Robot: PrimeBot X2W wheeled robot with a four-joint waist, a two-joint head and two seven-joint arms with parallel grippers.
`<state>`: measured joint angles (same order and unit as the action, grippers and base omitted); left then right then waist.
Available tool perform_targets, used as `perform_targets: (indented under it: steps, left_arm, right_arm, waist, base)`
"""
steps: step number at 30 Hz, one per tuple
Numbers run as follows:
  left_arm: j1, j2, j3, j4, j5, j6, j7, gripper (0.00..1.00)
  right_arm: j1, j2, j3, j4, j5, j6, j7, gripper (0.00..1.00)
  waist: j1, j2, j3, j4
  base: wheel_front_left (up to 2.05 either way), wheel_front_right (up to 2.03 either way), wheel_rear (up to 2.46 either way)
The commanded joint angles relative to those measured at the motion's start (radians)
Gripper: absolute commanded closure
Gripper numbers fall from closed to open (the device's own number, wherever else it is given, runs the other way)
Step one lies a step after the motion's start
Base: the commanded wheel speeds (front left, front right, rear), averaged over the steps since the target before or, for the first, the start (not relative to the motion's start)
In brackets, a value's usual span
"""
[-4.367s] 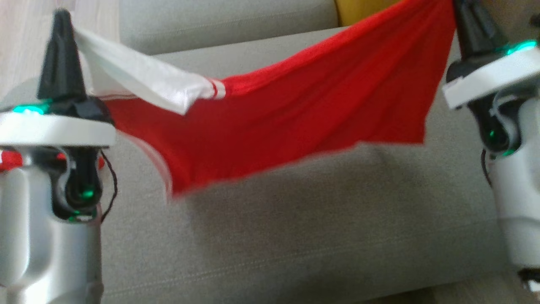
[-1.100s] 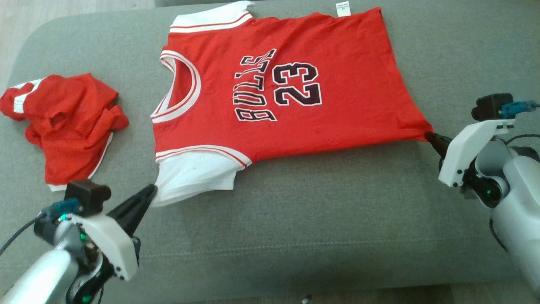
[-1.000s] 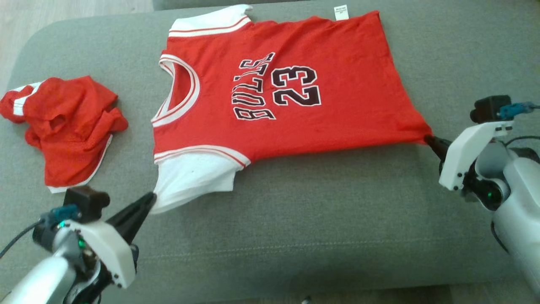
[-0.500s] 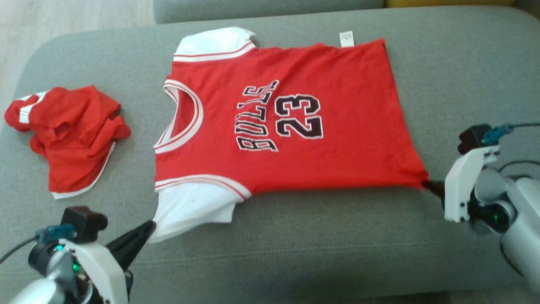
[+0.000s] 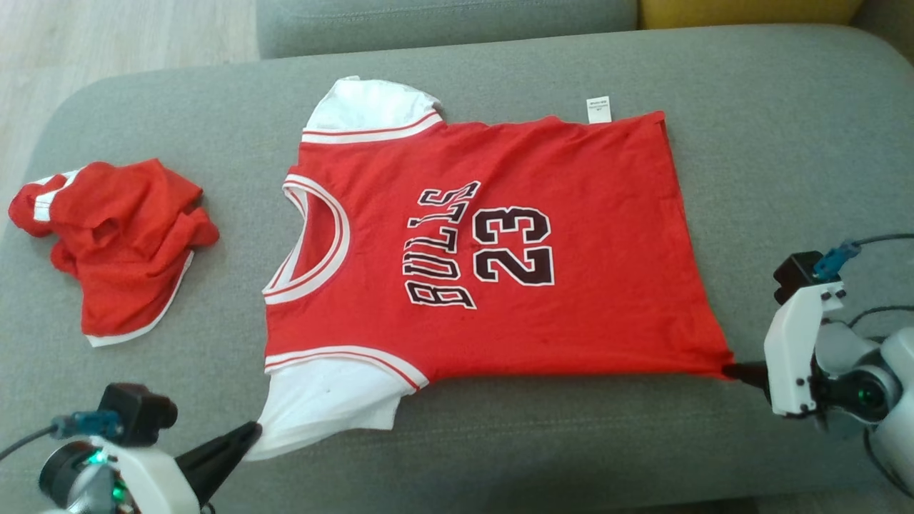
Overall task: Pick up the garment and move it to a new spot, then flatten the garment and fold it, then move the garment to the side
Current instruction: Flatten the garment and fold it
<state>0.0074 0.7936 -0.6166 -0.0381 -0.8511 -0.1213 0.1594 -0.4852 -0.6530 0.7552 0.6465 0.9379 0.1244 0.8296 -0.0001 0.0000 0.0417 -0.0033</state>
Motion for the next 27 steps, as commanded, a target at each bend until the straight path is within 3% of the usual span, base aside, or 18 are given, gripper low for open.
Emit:
perform_targets:
  steps: [1,16,27]
  left_arm:
    - [-0.047,0.05,0.055,-0.031,-0.01,0.005,0.002,1.0]
    - [-0.203,0.07,0.145,-0.079,-0.036,0.02,0.011,1.0]
    - [-0.396,0.024,0.153,-0.008,-0.02,0.016,0.048,1.0]
  right_arm:
    - [0.002,-0.042,-0.011,-0.032,-0.002,0.006,0.0,1.0]
    - [-0.113,0.02,-0.134,-0.038,-0.066,0.006,-0.029,1.0]
    - [-0.236,0.083,-0.17,0.017,-0.142,0.006,-0.084,1.0]
  waist:
    - [0.0001,0.0,0.003,0.0]
    - [0.0001,0.0,0.054,-0.015]
    - [0.0001,0.0,0.131,-0.03]
  base:
    - [0.0,0.0,0.0]
    - [0.0,0.0,0.0]
    - [0.0,0.0,0.0]
